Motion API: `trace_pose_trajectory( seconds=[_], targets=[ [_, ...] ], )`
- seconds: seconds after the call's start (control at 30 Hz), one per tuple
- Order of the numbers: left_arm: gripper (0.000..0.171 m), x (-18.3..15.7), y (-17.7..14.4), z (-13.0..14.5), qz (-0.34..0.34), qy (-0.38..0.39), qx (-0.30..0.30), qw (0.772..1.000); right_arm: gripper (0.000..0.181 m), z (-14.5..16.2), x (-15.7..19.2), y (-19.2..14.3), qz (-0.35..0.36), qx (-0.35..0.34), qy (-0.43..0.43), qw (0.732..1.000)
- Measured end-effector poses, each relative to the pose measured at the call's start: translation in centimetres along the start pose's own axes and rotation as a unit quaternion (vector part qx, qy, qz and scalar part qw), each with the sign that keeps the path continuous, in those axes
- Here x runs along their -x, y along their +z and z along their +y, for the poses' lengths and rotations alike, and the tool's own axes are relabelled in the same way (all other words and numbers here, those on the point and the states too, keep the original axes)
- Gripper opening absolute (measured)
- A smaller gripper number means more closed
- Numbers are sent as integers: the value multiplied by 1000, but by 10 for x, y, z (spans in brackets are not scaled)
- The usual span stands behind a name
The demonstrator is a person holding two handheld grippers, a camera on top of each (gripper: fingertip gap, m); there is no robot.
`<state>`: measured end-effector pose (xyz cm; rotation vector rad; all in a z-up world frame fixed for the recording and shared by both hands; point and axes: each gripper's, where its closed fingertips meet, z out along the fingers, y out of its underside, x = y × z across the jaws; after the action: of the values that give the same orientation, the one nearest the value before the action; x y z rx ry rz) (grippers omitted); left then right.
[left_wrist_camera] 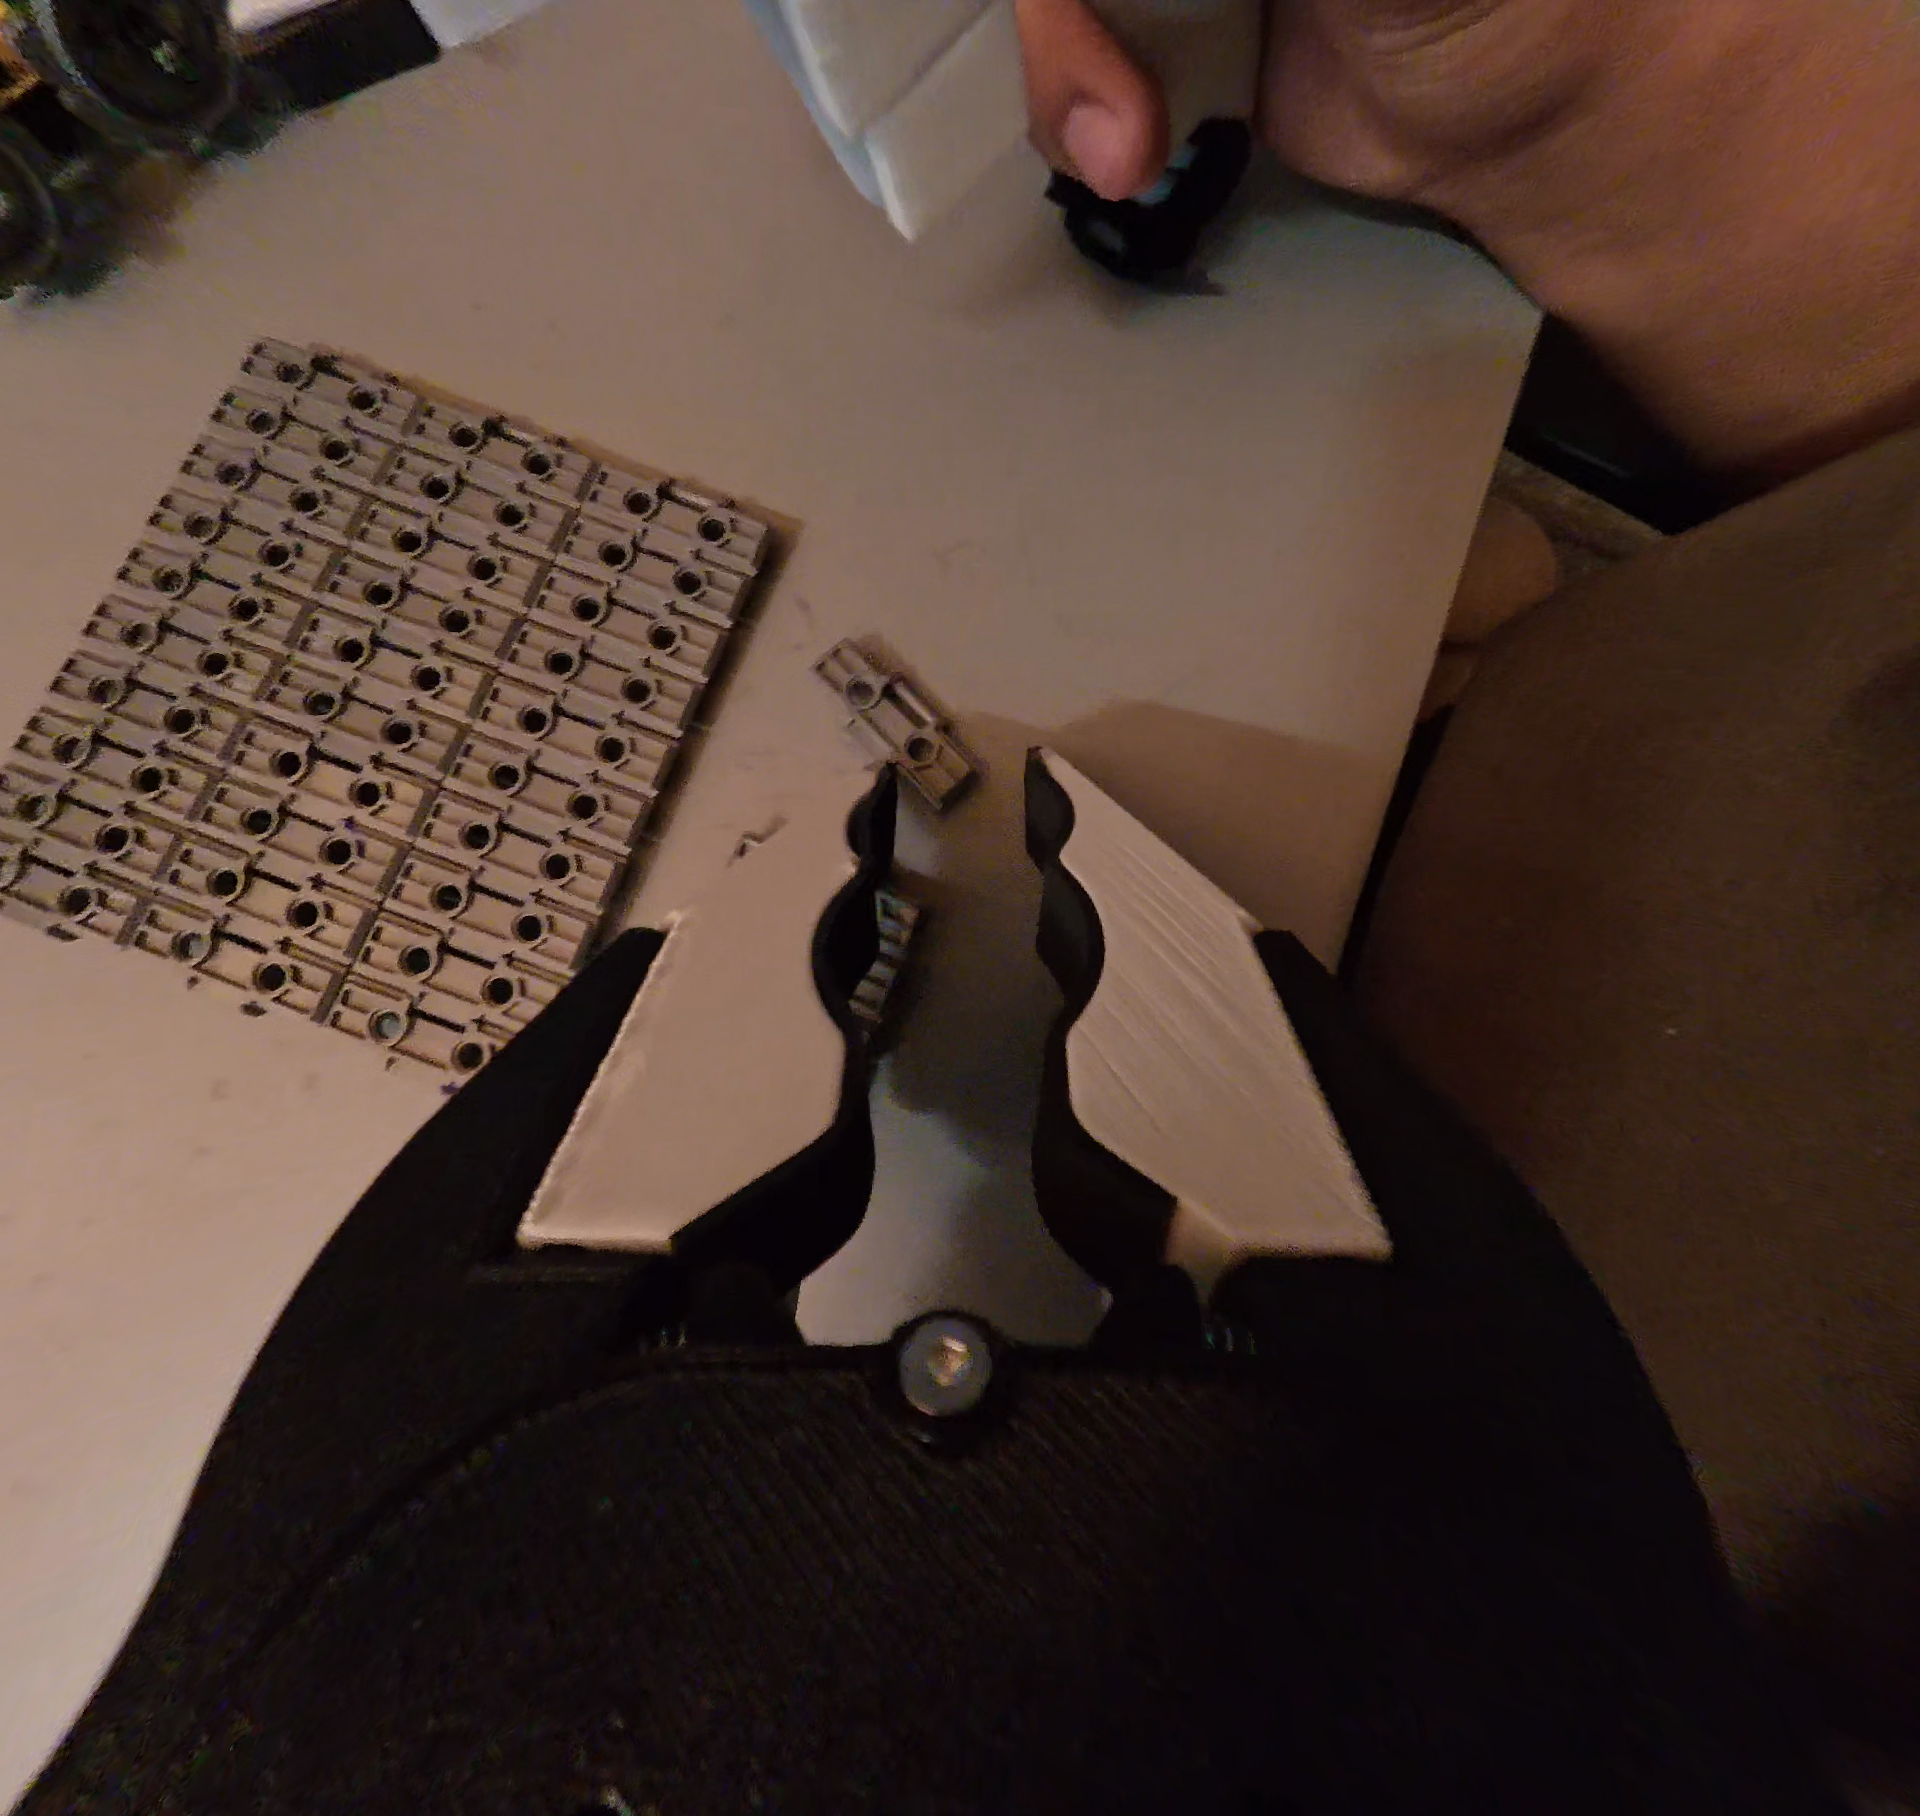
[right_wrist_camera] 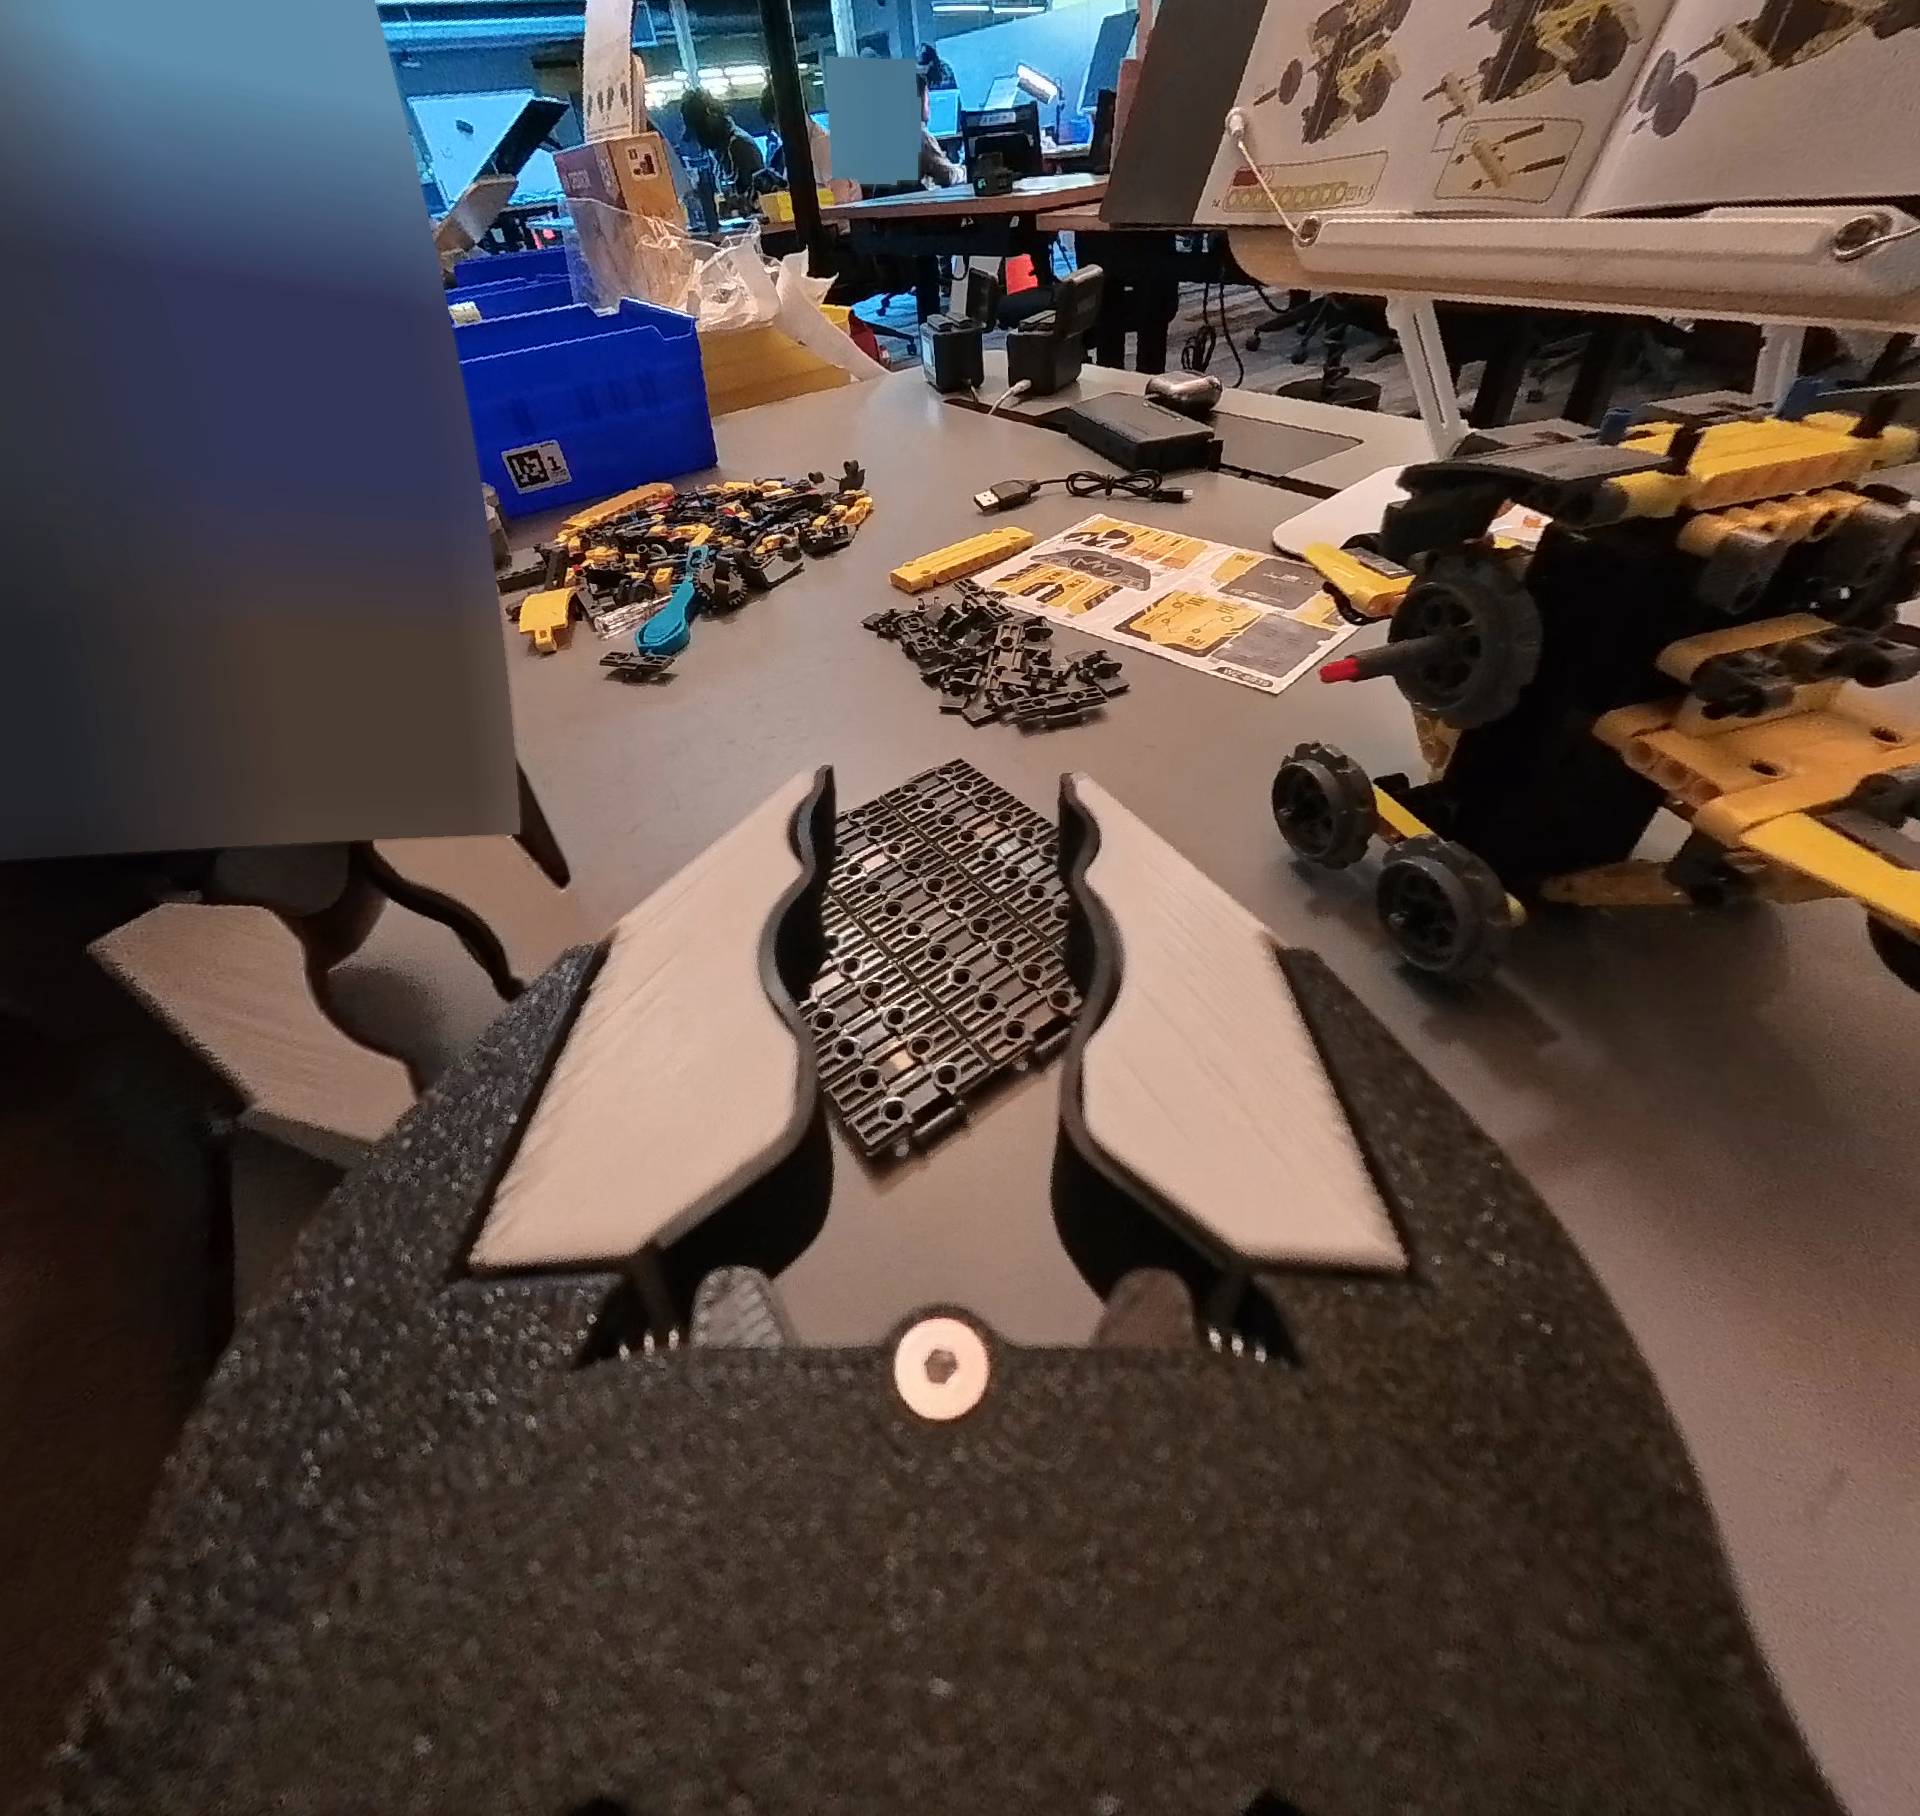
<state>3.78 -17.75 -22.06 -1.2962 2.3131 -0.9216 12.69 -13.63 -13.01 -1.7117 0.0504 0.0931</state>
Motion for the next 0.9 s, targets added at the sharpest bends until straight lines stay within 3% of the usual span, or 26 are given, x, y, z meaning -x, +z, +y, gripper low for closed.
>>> trace_pose_trajectory(
  seconds=[0.13,0.23,0.37,0.43,0.57,0.9],
  targets=[
    [29,-4,-9,-9,23,-3,-29,999,41,-2,-2,-3,14,-2,-20,1000],
    [46,16,-20,-7,-9,12,-37,999,40,4,17,-7,-31,22,-39,999],
    [56,32,-26,5,-19,17,-40,999,44,44,54,-19,-133,162,-65,976],
    [56,35,-27,6,-10,5,-50,999,45,67,57,-25,-135,233,-98,958],
    [59,36,-27,8,-2,12,-57,998,50,91,68,-26,-140,297,-132,935],
    [57,34,-22,24,42,46,-28,998,42,101,66,-11,-135,335,-153,920]
  ],
)
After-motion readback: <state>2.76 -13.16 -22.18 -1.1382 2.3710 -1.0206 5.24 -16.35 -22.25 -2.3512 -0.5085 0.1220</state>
